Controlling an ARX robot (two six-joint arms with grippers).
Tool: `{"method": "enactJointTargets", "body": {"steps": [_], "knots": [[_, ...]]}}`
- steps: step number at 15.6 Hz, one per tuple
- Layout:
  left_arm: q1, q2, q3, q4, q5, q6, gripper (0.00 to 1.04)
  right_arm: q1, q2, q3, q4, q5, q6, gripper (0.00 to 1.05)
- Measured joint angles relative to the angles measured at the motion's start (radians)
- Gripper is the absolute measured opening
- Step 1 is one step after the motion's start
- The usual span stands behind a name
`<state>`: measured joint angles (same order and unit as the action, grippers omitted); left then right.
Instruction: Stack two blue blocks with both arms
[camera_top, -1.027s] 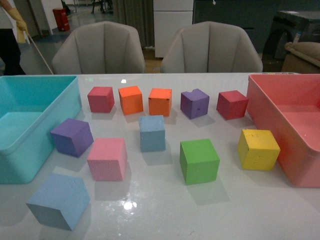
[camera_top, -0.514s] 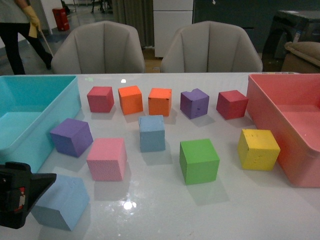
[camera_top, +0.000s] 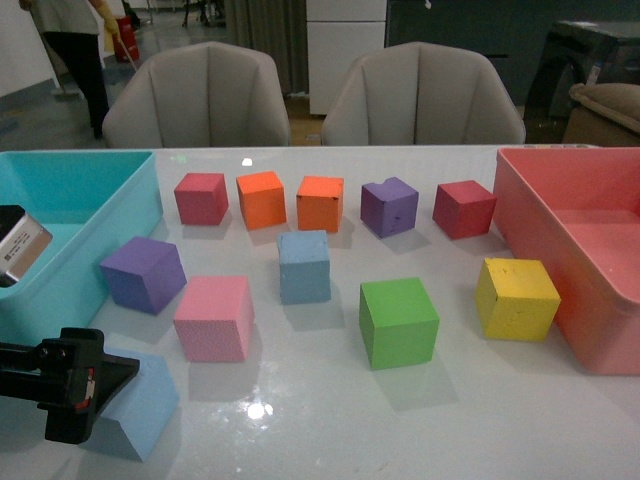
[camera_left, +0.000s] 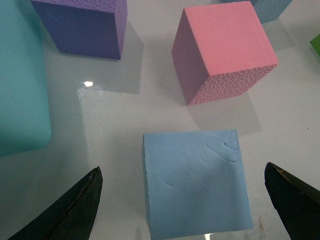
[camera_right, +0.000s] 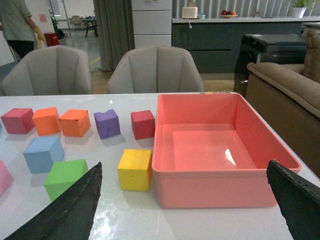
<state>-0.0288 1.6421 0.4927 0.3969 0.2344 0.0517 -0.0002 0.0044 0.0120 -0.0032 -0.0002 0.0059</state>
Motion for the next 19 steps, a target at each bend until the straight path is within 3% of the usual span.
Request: {"method": "enactJointTargets", "body": {"steps": [6,15,16,18,19], "knots": [[-0.044,0.045,0.012,0.002,-0.044,-0.003,0.98,0.000,0.000,0.000,0.000,0.000,0.000,0.98],[-0.087,0.272,0.040,0.128,-0.141,0.003,0.98,0.000,0.000,0.000,0.000,0.000,0.000,0.98],[-0.096,0.272,0.040,0.132,-0.149,0.008,0.92,0.000,0.000,0.000,0.000,0.000,0.000,0.98],[-0.156,0.135,0.007,0.064,-0.161,0.013,0.53,0.000,0.000,0.000,0.000,0.000,0.000,0.98],[-0.236,-0.005,0.073,-0.048,-0.166,0.028,0.50,0.000,0.000,0.000,0.000,0.000,0.000,0.98]]}}
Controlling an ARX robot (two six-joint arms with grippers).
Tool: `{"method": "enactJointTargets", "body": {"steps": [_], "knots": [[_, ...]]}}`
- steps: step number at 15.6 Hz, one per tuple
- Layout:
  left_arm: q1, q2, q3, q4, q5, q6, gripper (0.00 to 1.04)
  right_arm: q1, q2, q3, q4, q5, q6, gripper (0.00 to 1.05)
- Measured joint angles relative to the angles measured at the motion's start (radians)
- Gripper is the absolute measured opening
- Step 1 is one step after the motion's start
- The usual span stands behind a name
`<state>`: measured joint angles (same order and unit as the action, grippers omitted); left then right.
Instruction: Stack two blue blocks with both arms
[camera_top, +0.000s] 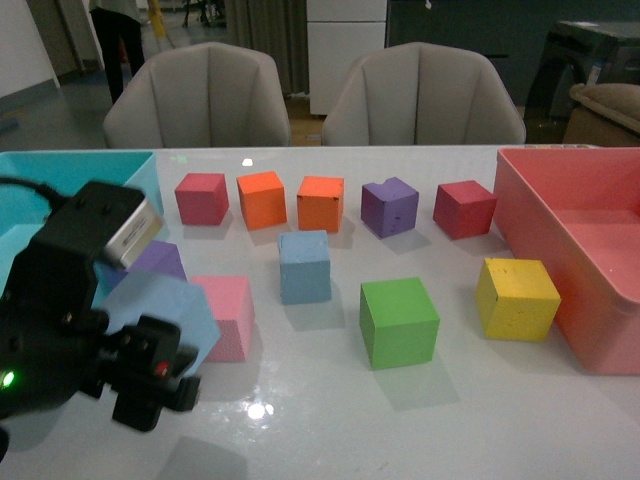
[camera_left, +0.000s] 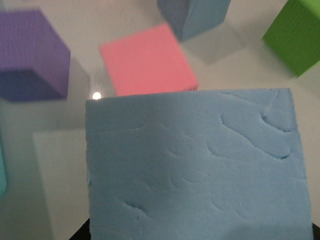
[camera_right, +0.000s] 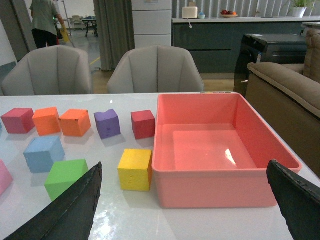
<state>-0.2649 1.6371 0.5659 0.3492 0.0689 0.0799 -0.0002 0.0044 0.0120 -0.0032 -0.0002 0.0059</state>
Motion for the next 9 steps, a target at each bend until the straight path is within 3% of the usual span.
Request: {"method": "enactJointTargets", "body": {"steps": [5,9], "knots": [[-0.138,0.101,0.299,-0.152,-0.047,0.008,0.50,0.000,0.000,0.000,0.000,0.000,0.000,0.98],[-0.188,0.289,0.569,-0.278,-0.064,-0.002,0.50,0.000,0.000,0.000,0.000,0.000,0.000,0.98]]}}
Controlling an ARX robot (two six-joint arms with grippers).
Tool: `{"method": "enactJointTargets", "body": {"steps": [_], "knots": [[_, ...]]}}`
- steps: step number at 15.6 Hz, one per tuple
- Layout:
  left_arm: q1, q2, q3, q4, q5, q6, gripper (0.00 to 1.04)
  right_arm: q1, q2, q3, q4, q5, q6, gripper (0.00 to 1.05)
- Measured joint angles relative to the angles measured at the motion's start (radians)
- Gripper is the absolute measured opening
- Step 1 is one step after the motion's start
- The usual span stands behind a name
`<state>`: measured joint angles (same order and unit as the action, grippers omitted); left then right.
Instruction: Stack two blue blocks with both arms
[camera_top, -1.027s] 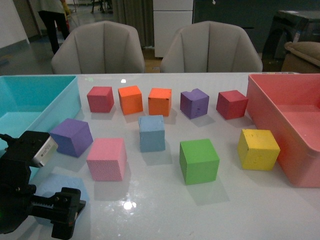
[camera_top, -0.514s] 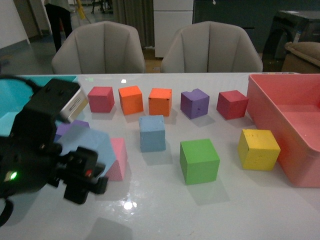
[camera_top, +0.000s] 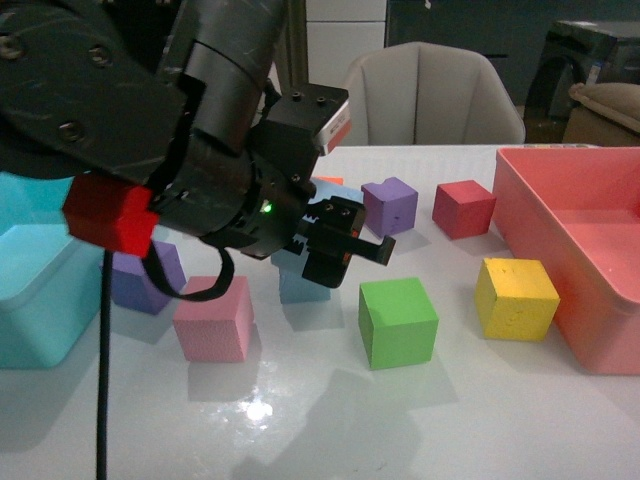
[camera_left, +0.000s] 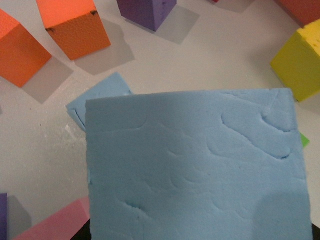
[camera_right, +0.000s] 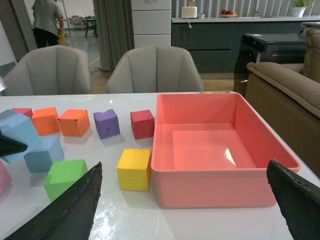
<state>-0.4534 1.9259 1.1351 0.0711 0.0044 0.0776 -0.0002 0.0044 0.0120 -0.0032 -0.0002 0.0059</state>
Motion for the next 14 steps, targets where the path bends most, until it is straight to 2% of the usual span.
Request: {"method": "enactJointTargets", "body": {"steps": [6,14], "knots": [[0.026,0.247,0.296,-0.117,-0.020,-0.091,0.49,0.000,0.000,0.000,0.000,0.000,0.000,0.98],[0.072,0.311,0.361,-0.123,-0.020,-0.158,0.49,0.000,0.000,0.000,0.000,0.000,0.000,0.98]]}}
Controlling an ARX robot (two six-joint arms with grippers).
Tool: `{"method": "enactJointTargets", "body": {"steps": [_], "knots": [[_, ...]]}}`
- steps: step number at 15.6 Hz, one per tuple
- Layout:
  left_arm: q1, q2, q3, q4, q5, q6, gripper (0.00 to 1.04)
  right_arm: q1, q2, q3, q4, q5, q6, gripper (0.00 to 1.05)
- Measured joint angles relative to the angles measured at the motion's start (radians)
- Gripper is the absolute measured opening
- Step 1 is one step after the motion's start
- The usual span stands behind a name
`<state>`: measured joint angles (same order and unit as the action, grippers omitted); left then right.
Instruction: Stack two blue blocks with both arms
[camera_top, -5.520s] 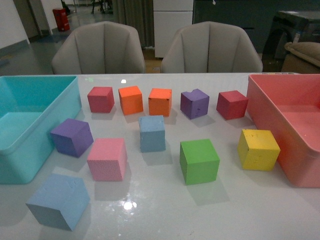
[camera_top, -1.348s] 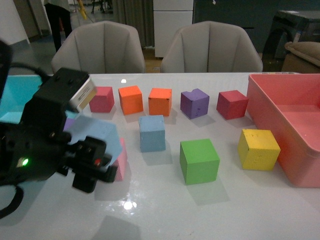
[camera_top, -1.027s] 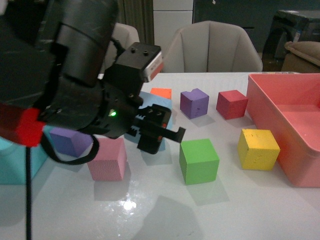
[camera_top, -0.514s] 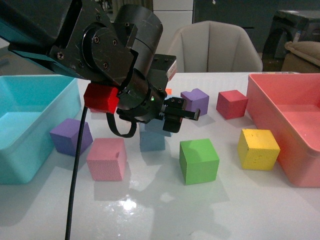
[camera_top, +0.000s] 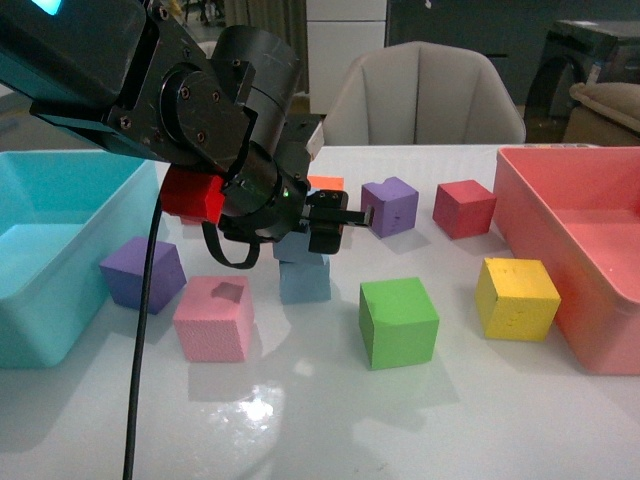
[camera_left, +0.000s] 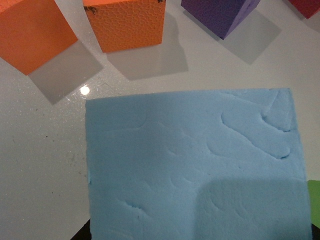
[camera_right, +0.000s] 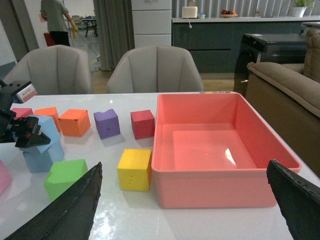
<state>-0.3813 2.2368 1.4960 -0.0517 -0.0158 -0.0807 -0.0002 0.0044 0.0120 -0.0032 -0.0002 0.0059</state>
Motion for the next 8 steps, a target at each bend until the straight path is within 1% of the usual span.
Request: {"method": "enactJointTargets", "body": {"steps": [7,8], "knots": [[0.006,0.009,0.010,0.000,-0.016,-0.002,0.49,0.000,0.000,0.000,0.000,0.000,0.000,0.98],[0.005,0.009,0.010,0.003,-0.013,-0.002,0.59,0.000,0.000,0.000,0.000,0.000,0.000,0.98]]}}
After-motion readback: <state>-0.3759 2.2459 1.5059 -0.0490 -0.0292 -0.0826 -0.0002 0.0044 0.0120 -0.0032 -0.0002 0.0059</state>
